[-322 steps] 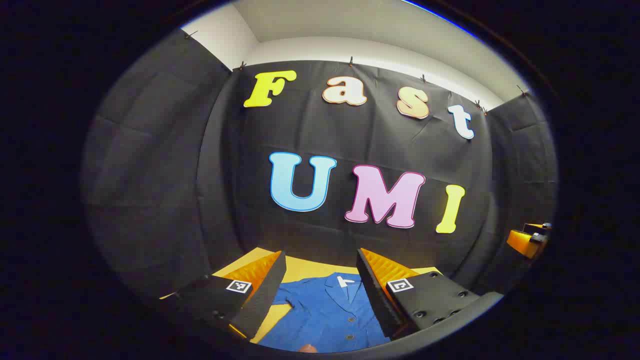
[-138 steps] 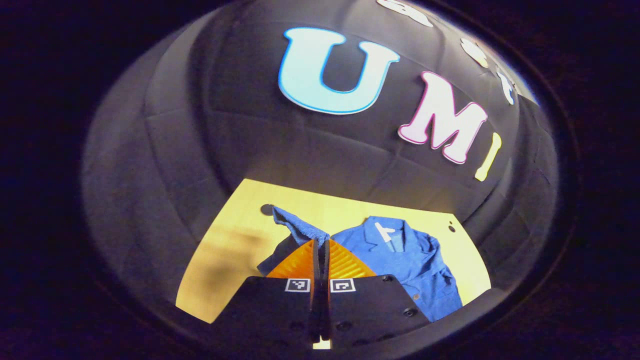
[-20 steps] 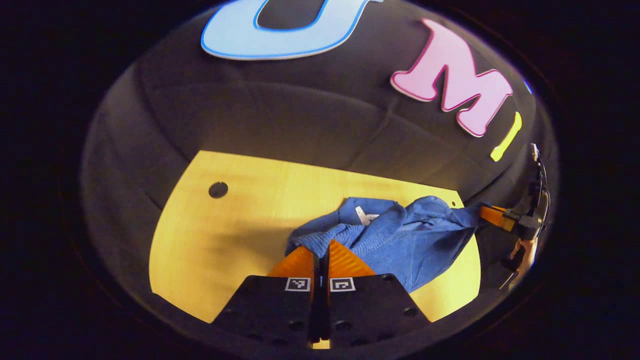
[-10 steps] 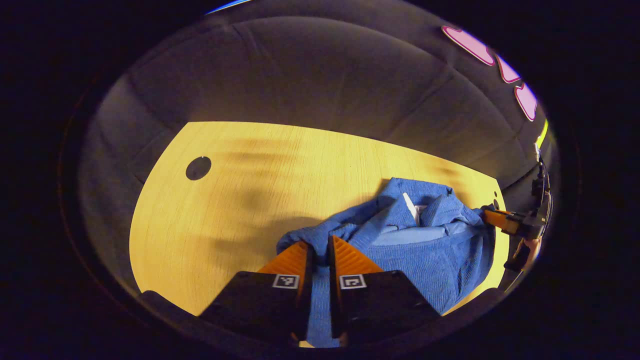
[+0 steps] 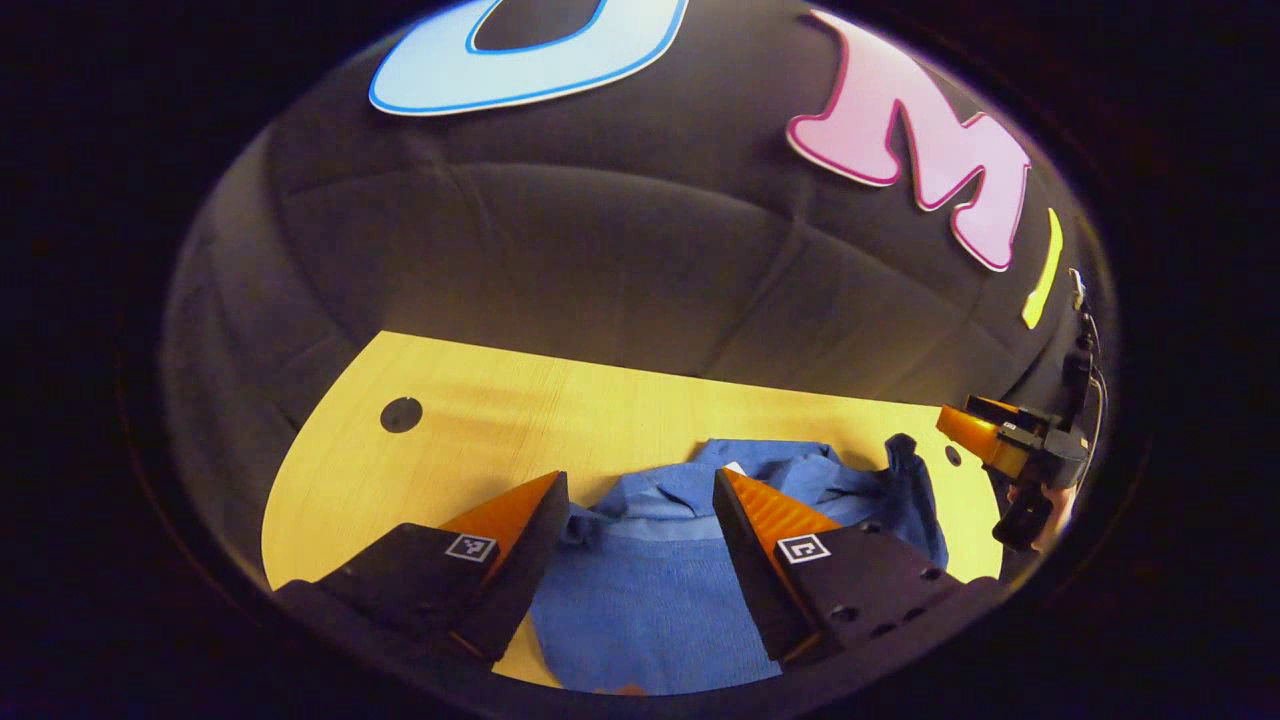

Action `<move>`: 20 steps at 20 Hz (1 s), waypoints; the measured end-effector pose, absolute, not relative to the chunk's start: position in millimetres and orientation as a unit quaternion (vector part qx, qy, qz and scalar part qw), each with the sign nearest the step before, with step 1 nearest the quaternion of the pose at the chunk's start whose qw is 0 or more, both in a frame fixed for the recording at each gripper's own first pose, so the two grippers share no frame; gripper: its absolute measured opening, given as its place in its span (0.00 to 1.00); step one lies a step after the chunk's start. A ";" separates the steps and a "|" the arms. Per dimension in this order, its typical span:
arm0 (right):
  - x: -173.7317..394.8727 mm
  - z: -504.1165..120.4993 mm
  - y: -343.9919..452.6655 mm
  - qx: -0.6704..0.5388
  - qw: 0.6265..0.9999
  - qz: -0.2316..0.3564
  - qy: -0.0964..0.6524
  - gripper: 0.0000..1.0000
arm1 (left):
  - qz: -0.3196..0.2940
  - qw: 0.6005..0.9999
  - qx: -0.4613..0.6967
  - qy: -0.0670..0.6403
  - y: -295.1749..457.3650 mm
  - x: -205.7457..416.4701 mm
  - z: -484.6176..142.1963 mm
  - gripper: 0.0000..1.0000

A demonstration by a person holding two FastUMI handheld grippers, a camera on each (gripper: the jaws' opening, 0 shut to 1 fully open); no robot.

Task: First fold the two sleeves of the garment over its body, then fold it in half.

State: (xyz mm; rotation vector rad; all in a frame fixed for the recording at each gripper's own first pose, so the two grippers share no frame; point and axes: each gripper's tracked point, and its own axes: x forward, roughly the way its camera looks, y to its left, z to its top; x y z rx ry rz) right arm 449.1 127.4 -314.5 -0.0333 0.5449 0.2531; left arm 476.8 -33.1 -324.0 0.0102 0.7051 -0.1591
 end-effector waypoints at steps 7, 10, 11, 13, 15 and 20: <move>296.5 -224.3 131.4 -0.014 0.972 0.125 0.199 1.00 | -0.124 0.955 0.022 0.270 -69.1 318.2 -250.7 0.84; 210.2 -184.8 136.8 -0.005 0.977 0.129 0.167 0.99 | -0.132 0.957 0.018 0.258 -71.9 228.8 -242.6 0.84; 182.7 -170.8 139.7 -0.006 0.979 0.132 0.155 0.99 | -0.133 0.958 0.028 0.252 -69.6 203.9 -243.3 0.84; 121.6 -146.9 145.8 0.006 0.981 0.136 0.136 0.99 | -0.131 0.961 0.055 0.235 -62.2 157.2 -237.3 0.84; 71.2 -132.3 155.3 0.026 0.982 0.140 0.127 0.98 | -0.137 0.962 0.050 0.230 -62.8 113.8 -228.5 0.84; -4.3 -102.5 160.8 0.013 0.986 0.136 0.094 0.98 | -0.128 0.967 0.006 0.219 -58.0 53.4 -199.8 0.84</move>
